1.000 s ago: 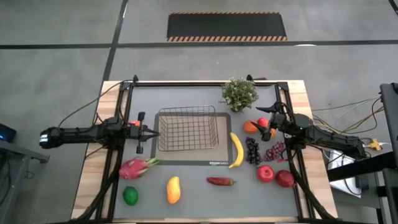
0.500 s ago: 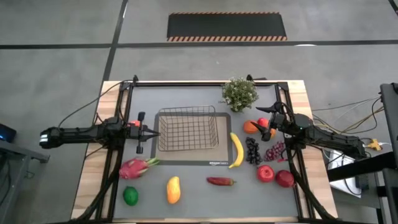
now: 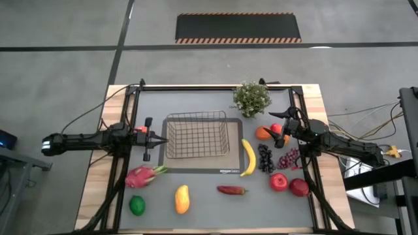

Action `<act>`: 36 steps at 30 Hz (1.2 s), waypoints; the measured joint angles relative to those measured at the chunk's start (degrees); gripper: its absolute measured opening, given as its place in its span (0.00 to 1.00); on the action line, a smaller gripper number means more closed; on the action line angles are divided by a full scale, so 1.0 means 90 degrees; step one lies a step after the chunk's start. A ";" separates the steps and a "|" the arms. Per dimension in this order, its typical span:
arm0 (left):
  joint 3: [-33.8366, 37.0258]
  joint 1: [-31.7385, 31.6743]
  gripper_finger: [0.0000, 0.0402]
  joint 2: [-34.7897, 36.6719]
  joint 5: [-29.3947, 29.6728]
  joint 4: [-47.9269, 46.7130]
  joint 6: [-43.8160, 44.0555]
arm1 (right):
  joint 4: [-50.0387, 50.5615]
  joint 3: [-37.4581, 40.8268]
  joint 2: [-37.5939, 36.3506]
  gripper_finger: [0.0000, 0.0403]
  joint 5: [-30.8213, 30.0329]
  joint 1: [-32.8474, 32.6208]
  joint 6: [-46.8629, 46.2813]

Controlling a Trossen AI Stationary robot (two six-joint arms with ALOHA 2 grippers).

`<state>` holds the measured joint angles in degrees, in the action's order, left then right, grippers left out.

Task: Build produce basket

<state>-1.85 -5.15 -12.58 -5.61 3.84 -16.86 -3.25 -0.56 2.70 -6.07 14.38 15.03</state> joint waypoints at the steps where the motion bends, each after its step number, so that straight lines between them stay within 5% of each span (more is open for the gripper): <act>1: 0.0000 0.0002 0.01 0.0000 -0.0002 0.0000 0.0000 | 0.0001 -0.0002 0.0001 0.82 0.0000 0.0001 0.0000; 29: 0.0000 0.0002 0.01 -0.0002 0.0003 0.0245 -0.0003 | -0.0110 -0.0001 0.0002 0.82 -0.0018 0.0001 0.0000; 31: 0.0000 0.0007 0.01 0.0003 -0.0136 0.0464 0.0500 | -0.0257 -0.0002 0.0000 0.82 -0.0017 0.0001 0.0000; 36: 0.0000 0.0010 0.01 -0.0058 -0.0298 0.1182 0.3518 | -0.0334 -0.0002 0.0000 0.82 0.0037 -0.0013 -0.1225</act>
<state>-1.85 -5.06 -13.10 -8.29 14.48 14.80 -6.25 -0.58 2.70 -5.74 14.26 4.00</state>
